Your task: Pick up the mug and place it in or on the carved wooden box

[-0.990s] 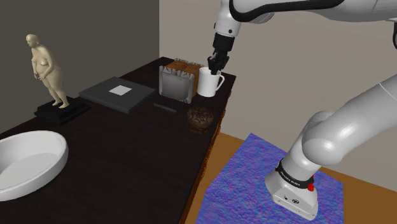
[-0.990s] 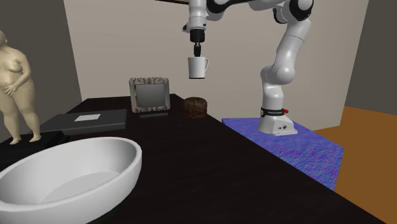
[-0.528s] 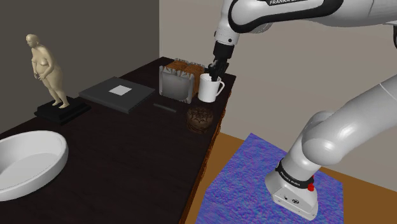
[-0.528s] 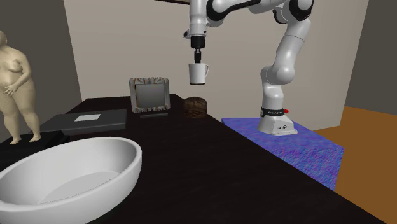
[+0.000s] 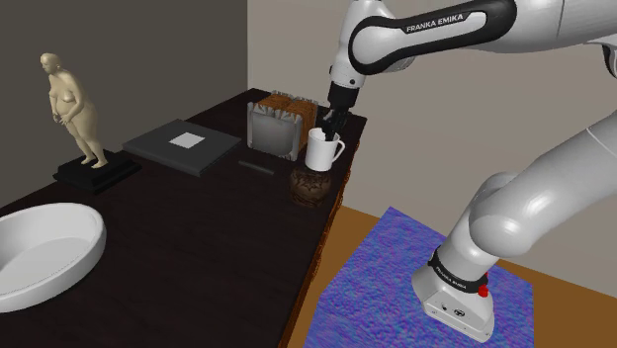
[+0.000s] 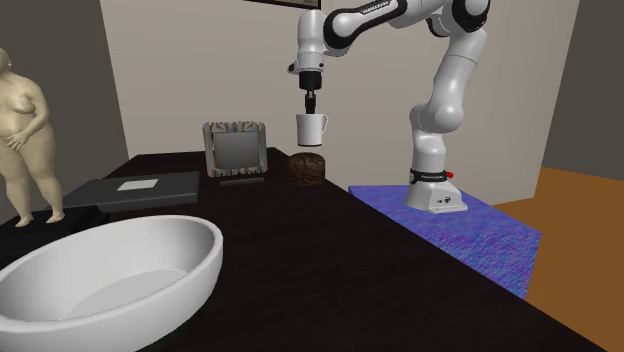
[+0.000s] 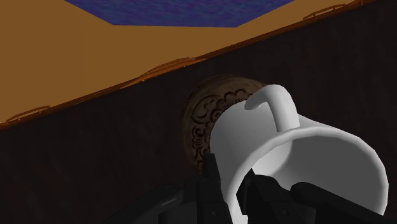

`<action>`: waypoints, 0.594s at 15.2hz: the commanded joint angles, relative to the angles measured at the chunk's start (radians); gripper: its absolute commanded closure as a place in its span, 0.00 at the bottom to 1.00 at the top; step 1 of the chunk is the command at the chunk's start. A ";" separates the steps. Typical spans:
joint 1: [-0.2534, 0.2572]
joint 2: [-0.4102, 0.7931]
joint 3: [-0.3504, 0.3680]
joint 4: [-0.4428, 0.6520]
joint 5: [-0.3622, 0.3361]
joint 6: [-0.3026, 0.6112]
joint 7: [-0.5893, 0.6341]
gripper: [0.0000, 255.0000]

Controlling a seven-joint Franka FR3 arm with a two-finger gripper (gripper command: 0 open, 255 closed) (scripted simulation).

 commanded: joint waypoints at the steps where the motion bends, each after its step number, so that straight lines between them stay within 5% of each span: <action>1: 0.000 0.005 0.000 -0.022 0.001 0.027 -0.003 1.00; 9: 0.000 0.014 0.000 -0.043 0.002 0.058 -0.005 1.00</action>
